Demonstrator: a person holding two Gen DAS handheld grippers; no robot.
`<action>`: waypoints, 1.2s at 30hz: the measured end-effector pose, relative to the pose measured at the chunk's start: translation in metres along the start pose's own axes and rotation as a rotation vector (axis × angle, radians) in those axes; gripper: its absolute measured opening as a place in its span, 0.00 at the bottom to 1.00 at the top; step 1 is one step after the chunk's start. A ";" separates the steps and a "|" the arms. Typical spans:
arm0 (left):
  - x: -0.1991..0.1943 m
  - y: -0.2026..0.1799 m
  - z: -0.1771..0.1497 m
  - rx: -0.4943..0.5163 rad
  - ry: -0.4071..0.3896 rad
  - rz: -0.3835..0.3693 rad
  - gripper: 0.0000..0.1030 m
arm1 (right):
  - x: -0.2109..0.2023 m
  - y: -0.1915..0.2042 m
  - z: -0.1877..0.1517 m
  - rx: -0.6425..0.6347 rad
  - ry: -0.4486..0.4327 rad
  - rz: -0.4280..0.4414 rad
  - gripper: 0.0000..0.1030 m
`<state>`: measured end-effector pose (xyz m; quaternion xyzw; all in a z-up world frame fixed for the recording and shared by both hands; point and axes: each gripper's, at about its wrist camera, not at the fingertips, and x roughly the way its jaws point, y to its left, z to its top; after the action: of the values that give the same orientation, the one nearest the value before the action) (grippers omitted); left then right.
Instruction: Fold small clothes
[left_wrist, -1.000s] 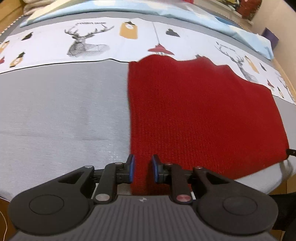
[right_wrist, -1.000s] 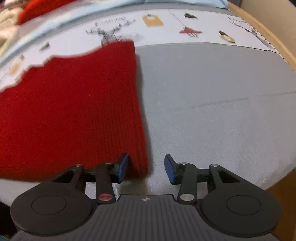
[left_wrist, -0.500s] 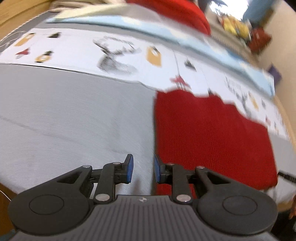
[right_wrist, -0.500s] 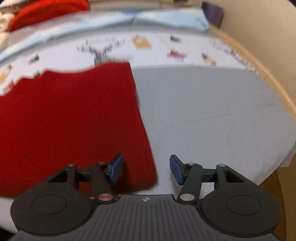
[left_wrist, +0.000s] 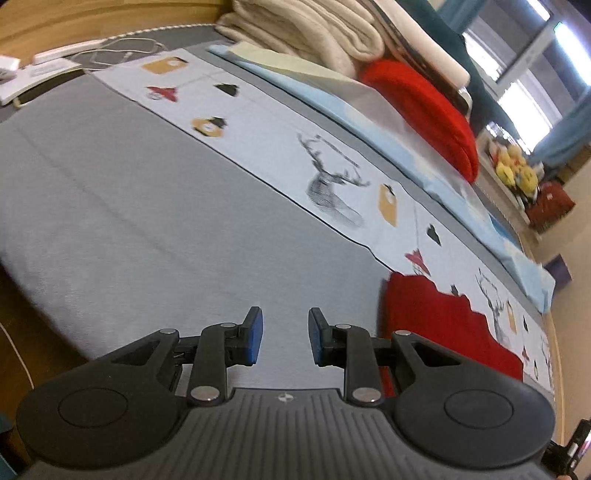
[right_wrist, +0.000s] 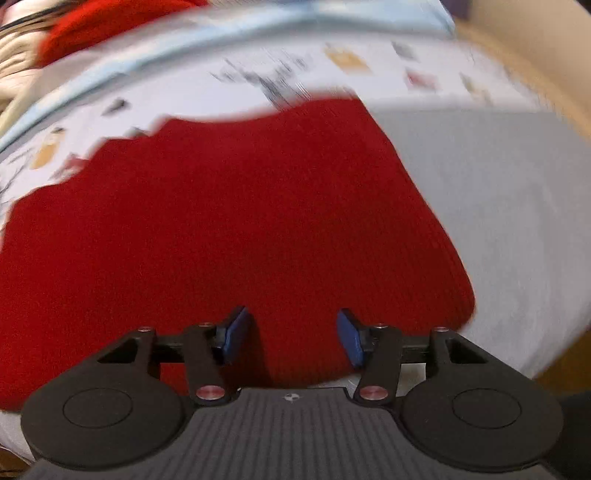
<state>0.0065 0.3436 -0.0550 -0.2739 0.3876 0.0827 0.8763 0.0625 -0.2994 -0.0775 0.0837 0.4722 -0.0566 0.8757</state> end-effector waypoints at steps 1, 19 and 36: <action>-0.004 0.008 0.000 -0.007 -0.006 0.006 0.27 | -0.009 0.014 -0.003 -0.043 -0.036 0.018 0.54; -0.008 0.054 0.012 -0.104 -0.012 0.050 0.27 | -0.056 0.268 -0.117 -0.750 -0.178 0.438 0.55; 0.003 0.051 0.018 -0.089 0.007 0.053 0.27 | -0.028 0.303 -0.142 -1.011 -0.239 0.253 0.40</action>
<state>0.0014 0.3957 -0.0682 -0.3027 0.3938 0.1223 0.8593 -0.0144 0.0263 -0.1025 -0.2994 0.3239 0.2746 0.8544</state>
